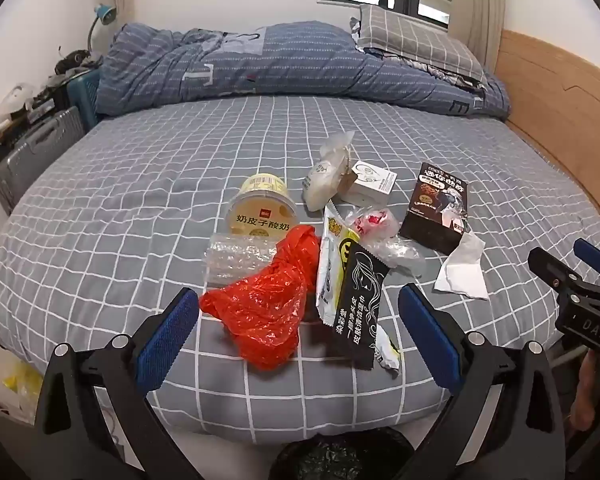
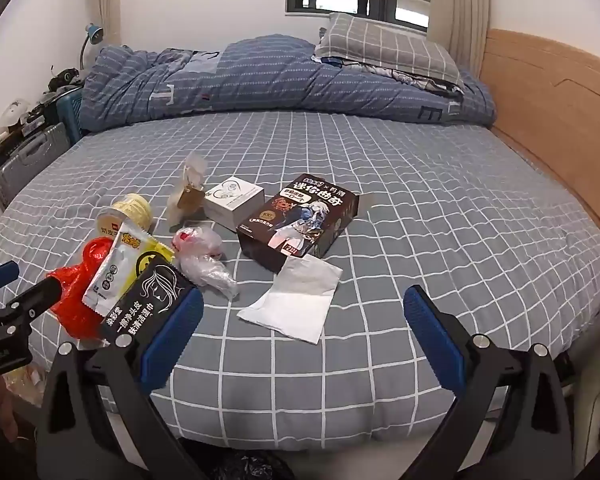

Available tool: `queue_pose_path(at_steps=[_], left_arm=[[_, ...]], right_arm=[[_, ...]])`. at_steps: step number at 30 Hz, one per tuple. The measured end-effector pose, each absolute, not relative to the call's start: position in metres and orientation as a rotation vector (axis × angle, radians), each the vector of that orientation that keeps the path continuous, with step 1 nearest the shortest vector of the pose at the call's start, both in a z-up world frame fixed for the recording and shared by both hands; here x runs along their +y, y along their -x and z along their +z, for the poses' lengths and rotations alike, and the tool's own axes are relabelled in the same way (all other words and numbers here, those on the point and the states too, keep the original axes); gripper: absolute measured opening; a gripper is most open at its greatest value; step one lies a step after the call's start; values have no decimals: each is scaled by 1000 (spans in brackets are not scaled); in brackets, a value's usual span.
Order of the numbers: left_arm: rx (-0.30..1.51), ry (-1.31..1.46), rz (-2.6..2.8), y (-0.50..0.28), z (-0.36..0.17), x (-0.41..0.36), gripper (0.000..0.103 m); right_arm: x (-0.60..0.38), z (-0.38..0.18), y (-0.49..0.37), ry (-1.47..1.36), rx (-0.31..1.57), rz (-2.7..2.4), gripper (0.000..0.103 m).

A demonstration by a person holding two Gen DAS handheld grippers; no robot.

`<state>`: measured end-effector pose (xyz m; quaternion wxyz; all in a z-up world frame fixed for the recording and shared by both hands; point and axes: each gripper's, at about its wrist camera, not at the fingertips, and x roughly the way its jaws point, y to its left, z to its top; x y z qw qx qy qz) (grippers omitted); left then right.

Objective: Collect trash

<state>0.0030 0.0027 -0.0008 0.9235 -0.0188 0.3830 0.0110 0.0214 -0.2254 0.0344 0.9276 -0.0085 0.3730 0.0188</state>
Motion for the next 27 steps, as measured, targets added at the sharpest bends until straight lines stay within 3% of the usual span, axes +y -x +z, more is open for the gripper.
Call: queue_pose_path(at_steps=[27], left_arm=[[762,32,41,3,2,8,97]], right_arm=[[-221,35,-21,36,768,35,96]])
